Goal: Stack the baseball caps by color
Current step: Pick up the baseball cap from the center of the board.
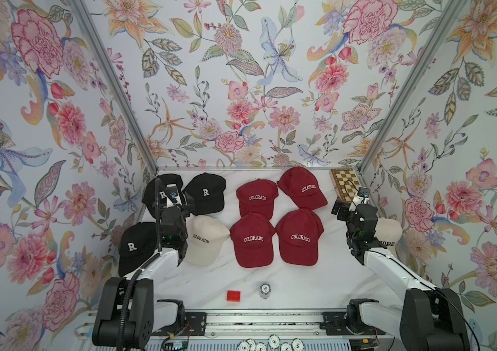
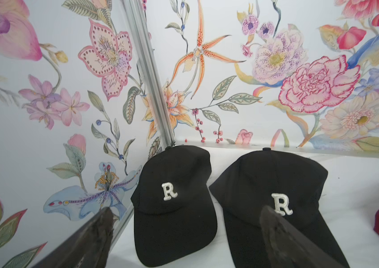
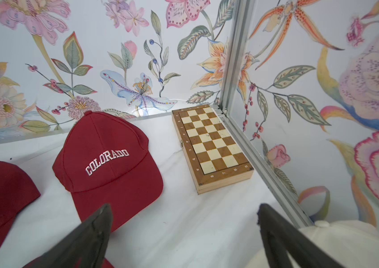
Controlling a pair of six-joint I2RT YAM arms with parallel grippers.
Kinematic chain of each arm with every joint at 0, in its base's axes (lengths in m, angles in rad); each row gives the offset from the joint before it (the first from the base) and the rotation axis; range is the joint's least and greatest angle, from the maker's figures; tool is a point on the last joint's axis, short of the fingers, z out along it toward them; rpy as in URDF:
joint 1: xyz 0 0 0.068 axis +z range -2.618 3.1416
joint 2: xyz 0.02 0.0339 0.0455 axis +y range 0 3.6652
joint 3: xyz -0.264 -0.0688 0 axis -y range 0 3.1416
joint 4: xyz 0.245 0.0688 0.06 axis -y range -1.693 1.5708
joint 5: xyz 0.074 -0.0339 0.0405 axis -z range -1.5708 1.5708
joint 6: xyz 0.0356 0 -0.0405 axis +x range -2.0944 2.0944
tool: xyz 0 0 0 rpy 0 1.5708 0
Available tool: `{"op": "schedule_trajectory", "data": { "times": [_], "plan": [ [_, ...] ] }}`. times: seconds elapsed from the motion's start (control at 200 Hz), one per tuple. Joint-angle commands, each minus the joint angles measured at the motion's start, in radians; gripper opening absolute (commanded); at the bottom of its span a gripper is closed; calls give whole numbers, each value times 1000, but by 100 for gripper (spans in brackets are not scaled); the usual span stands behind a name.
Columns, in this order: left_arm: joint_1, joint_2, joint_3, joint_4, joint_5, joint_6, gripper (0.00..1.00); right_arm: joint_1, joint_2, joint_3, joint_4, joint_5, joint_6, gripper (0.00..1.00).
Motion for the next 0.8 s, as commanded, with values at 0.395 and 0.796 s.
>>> {"op": "schedule_trajectory", "data": {
  "times": [0.395, 0.796],
  "plan": [
    [-145, -208, 47, -353, 88, -266, 100, 185, 67, 313, -688, -7, 119, 99],
    [-466, -78, 166, -473, 34, -227, 100, 315, 142, 454, -892, -6, 339, 99]
  ]
}}
